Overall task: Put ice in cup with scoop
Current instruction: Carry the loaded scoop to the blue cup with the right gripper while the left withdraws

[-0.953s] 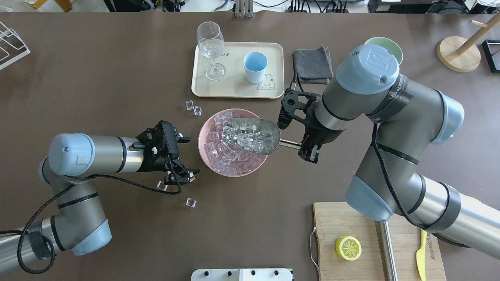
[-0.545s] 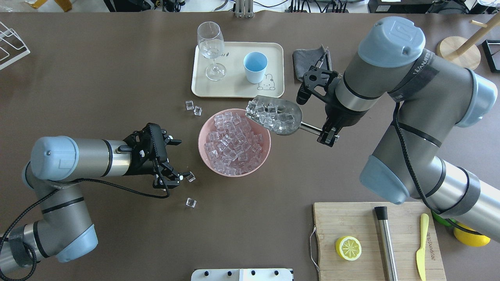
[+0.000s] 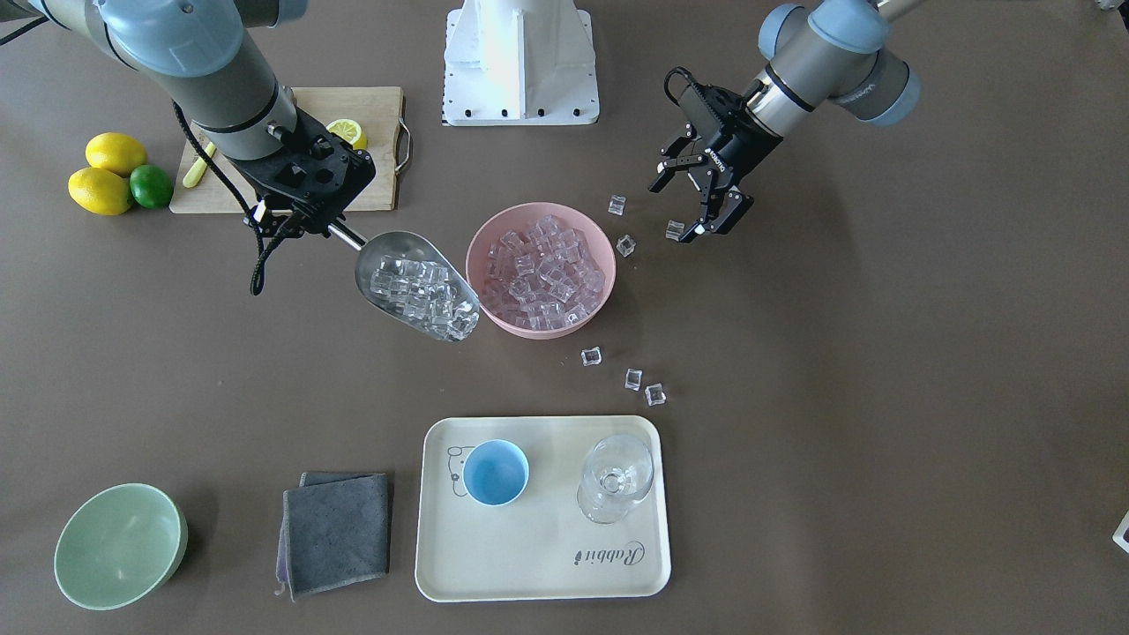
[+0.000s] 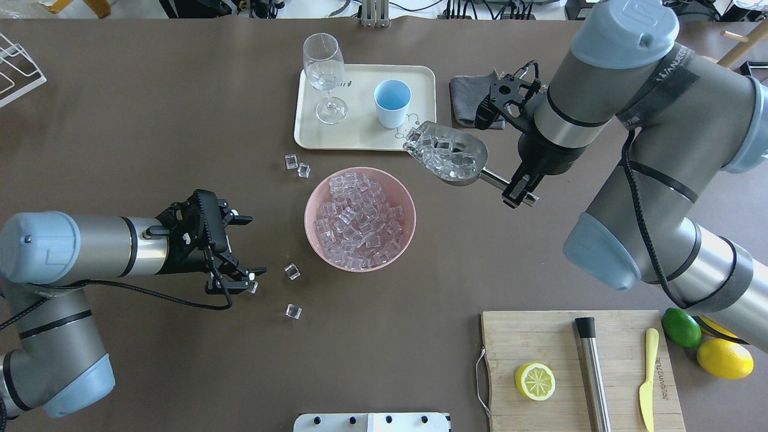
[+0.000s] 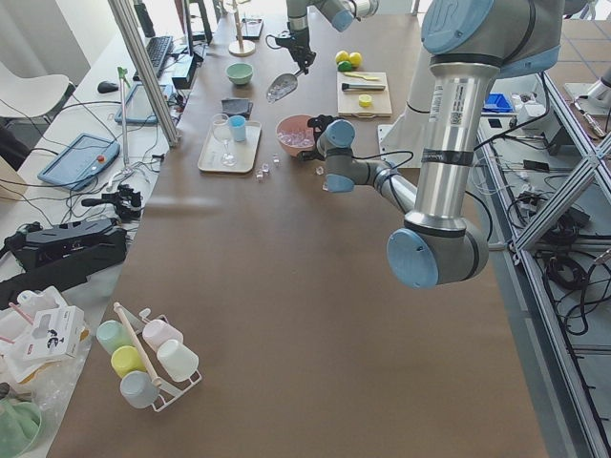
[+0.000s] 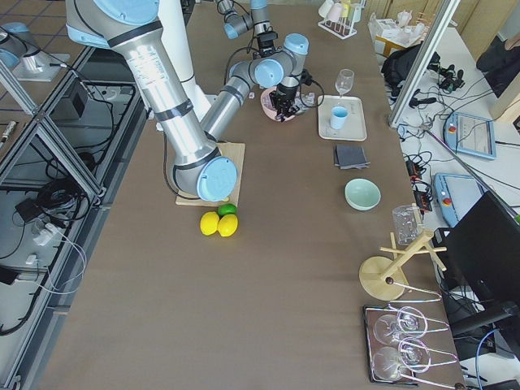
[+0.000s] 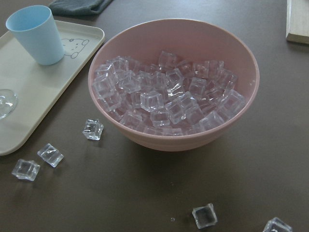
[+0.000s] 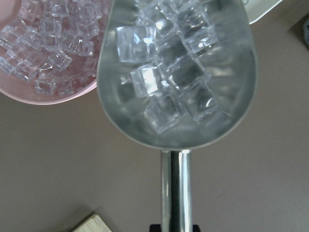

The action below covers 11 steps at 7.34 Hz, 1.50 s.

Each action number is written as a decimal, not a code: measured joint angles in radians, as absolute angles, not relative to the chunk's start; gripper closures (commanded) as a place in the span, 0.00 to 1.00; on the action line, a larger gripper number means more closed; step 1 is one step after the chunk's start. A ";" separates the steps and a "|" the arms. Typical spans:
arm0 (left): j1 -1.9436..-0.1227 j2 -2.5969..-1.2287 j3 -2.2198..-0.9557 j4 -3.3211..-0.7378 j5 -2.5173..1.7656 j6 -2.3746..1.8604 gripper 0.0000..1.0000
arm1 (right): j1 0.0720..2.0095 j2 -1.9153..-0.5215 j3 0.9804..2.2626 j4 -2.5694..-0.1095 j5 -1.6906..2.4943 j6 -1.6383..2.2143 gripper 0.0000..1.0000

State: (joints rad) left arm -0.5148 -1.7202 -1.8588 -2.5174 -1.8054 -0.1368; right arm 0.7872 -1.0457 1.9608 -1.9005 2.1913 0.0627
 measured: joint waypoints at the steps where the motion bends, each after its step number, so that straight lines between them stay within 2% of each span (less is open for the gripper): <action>1: -0.532 -1.679 -1.893 -2.500 -1.805 -0.137 0.02 | 0.804 -1.044 1.961 -1.908 2.215 0.098 1.00; 4: -0.633 -1.499 -1.970 -2.493 -1.869 -0.137 0.02 | 0.822 -1.012 1.947 -1.915 2.207 0.242 1.00; 6: -0.777 -1.401 -1.951 -2.493 -2.033 -0.137 0.02 | 0.822 -0.944 1.864 -1.931 2.183 0.313 1.00; 11: -1.039 -1.292 -1.904 -2.293 -2.168 -0.138 0.02 | 0.819 -0.792 1.665 -1.990 2.194 0.437 1.00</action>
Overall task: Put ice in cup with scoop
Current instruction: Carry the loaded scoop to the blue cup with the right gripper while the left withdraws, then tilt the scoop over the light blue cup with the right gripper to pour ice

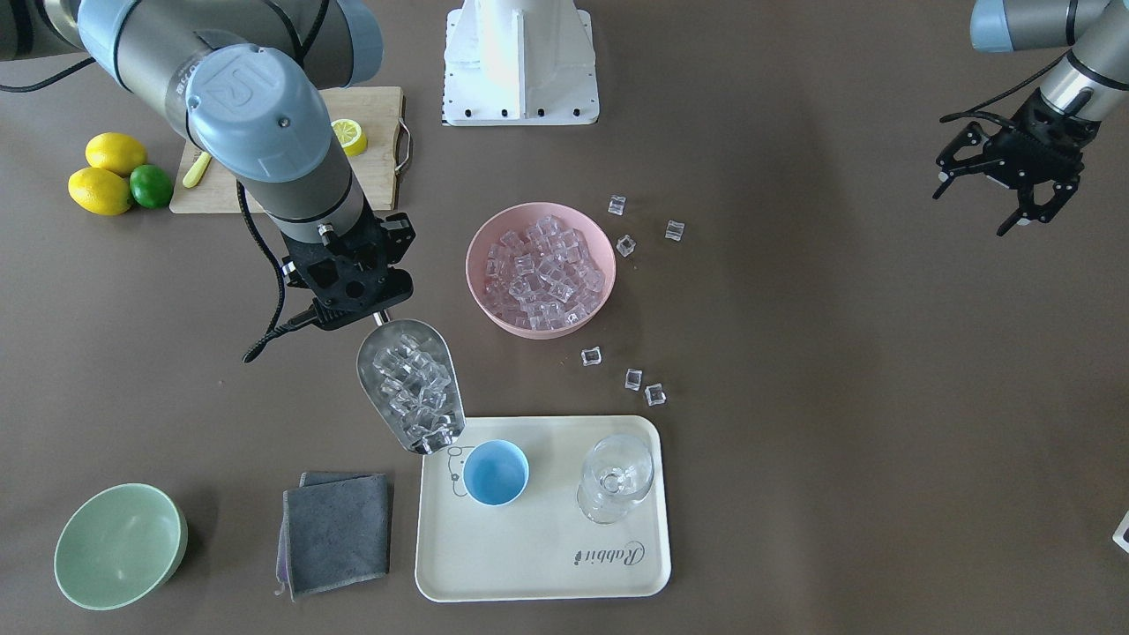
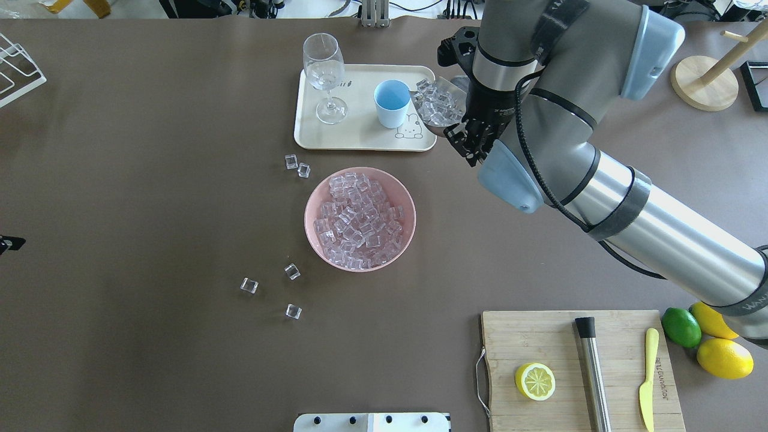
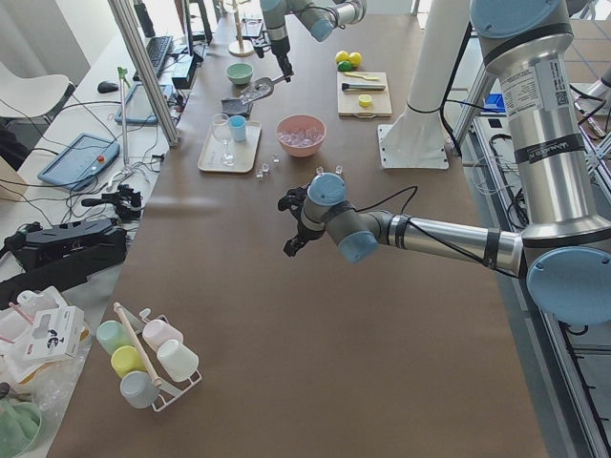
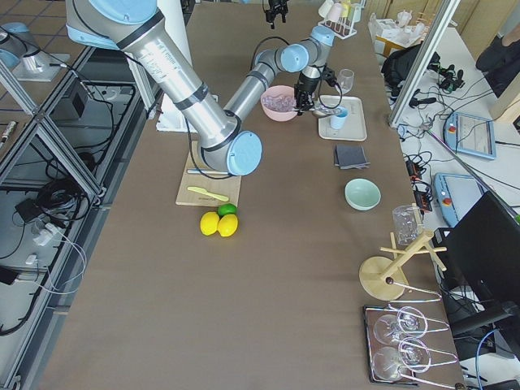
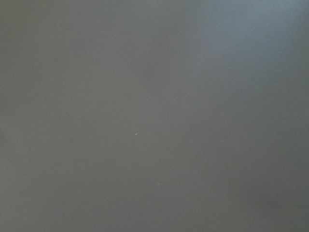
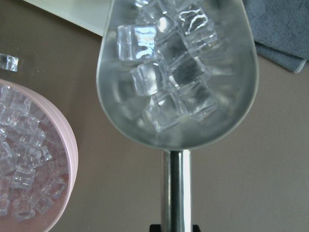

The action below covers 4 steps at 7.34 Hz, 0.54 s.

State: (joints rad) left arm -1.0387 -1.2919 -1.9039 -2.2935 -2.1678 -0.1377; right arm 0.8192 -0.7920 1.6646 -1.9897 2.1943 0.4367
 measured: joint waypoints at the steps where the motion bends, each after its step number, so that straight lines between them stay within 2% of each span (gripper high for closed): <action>1: -1.076 -1.287 -1.904 -2.238 -2.170 -0.138 0.02 | 0.819 -0.747 1.610 -2.003 2.206 0.437 1.00; 4: -1.231 -1.285 -1.888 -1.932 -2.281 -0.138 0.02 | 0.820 -0.631 1.484 -2.068 2.263 0.436 1.00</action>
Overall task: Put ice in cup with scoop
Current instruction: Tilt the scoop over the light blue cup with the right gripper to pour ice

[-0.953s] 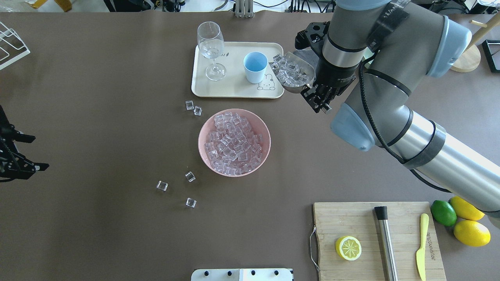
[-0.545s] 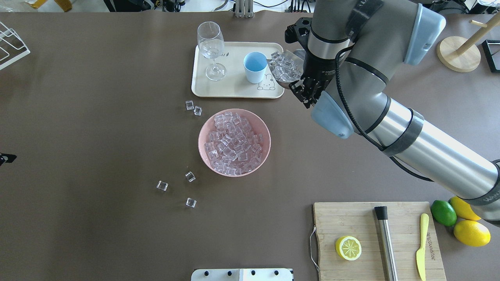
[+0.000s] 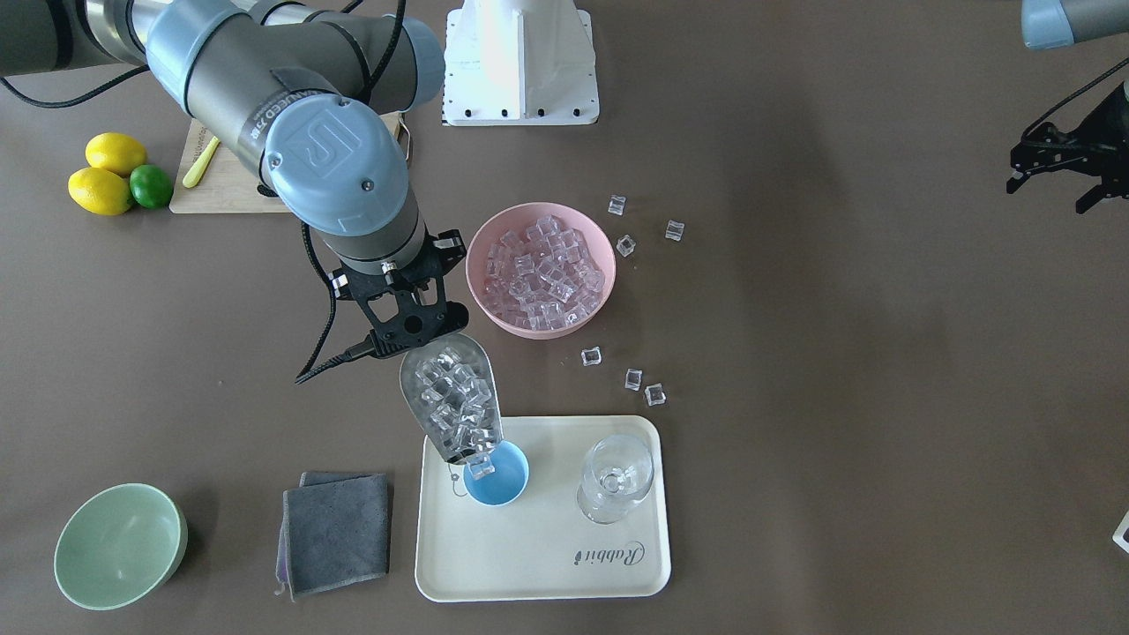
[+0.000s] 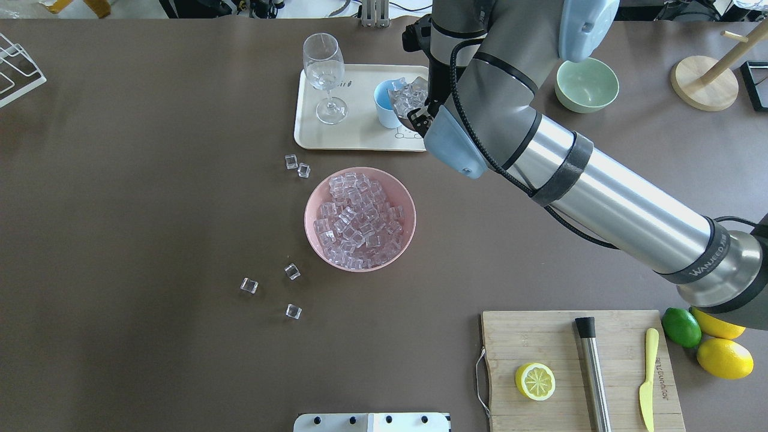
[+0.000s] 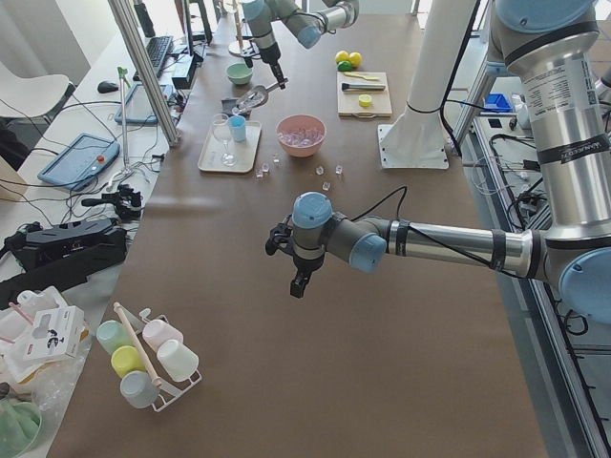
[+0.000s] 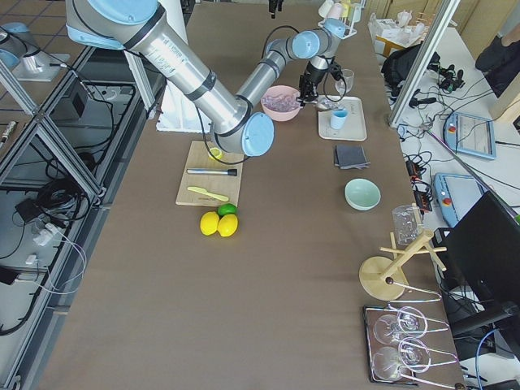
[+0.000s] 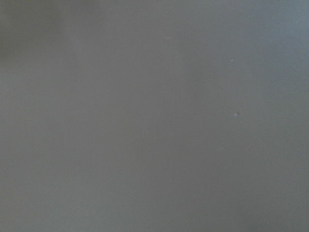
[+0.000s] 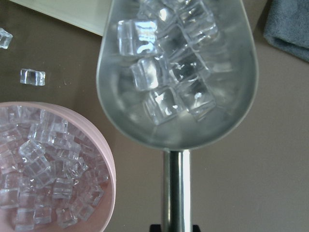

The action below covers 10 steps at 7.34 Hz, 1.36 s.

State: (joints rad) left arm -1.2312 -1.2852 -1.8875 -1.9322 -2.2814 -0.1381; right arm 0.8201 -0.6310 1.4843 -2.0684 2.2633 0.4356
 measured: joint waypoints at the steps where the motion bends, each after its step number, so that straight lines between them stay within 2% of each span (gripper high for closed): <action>1: -1.281 -1.285 -1.878 -1.850 -2.315 -0.138 0.02 | 0.820 -0.606 1.450 -2.079 2.277 0.435 1.00; 4: -1.405 -1.288 -1.861 -1.697 -2.381 -0.143 0.02 | 0.822 -0.586 1.411 -2.099 2.308 0.431 1.00; 10: -1.454 -1.308 -1.833 -1.665 -2.392 -0.147 0.02 | 0.822 -0.542 1.399 -2.173 2.333 0.423 1.00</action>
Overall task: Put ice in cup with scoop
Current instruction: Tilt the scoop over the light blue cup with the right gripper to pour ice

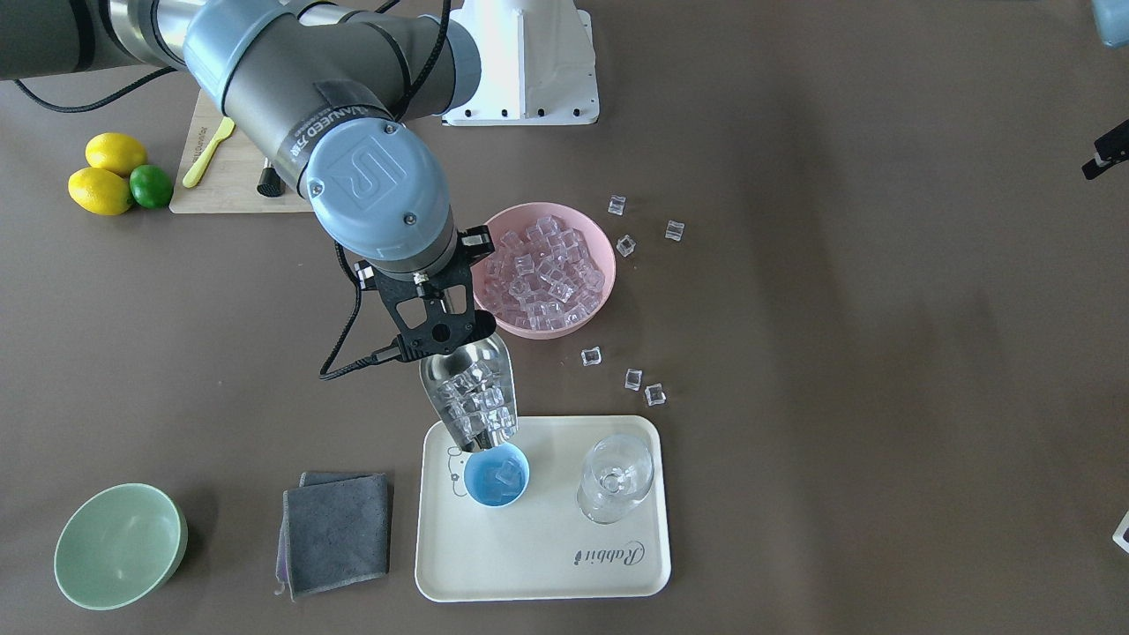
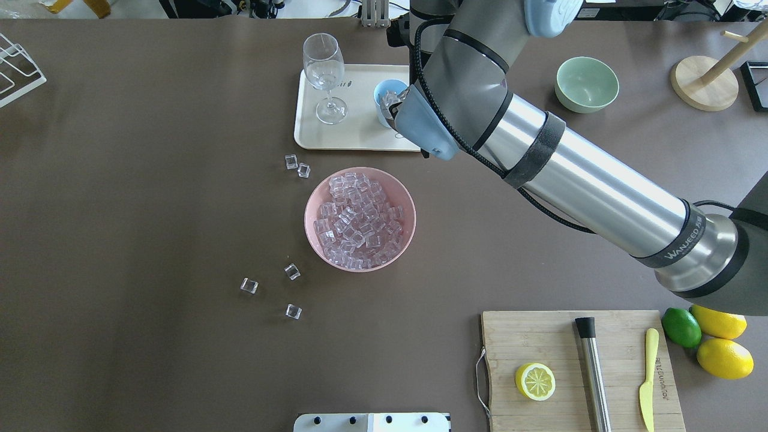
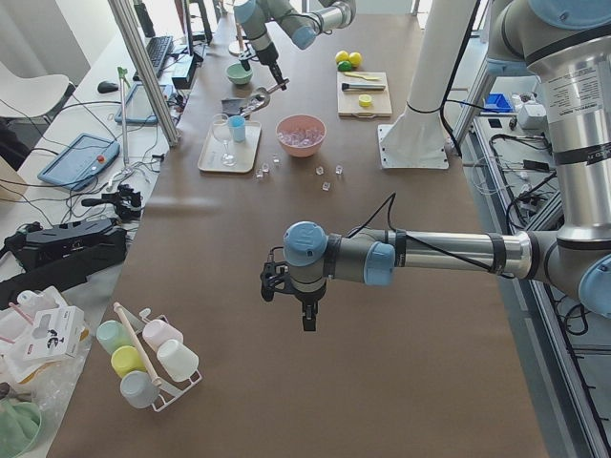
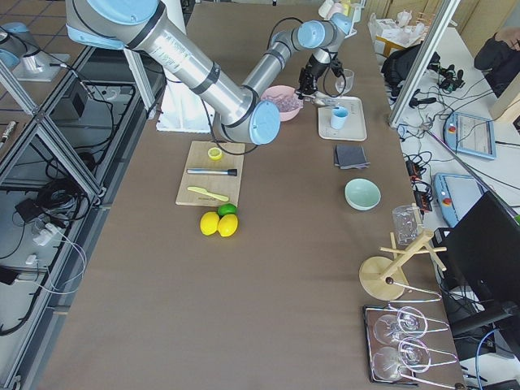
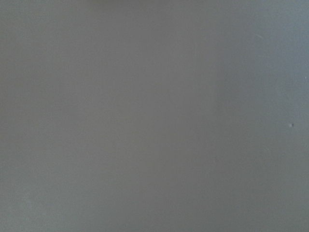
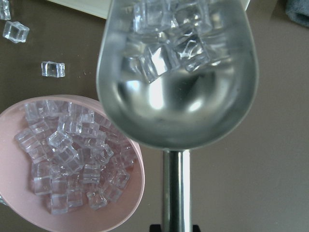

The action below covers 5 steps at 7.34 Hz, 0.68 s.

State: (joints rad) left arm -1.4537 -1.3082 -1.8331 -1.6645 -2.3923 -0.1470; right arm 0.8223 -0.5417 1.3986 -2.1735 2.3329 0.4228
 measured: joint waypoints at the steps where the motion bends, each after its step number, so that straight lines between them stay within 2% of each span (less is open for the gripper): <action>1: -1.454 -1.313 -1.832 -1.664 -2.395 -0.147 0.02 | 0.823 -0.532 1.394 -2.187 2.342 0.415 1.00; 5: -1.464 -1.327 -1.803 -1.664 -2.475 -0.147 0.02 | 0.842 -0.506 1.383 -2.267 2.377 0.351 1.00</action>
State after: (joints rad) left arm -1.4638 -1.3266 -1.8034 -1.6636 -2.4746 -0.1473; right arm 0.8423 -0.5055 1.3835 -2.2666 2.3773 0.3508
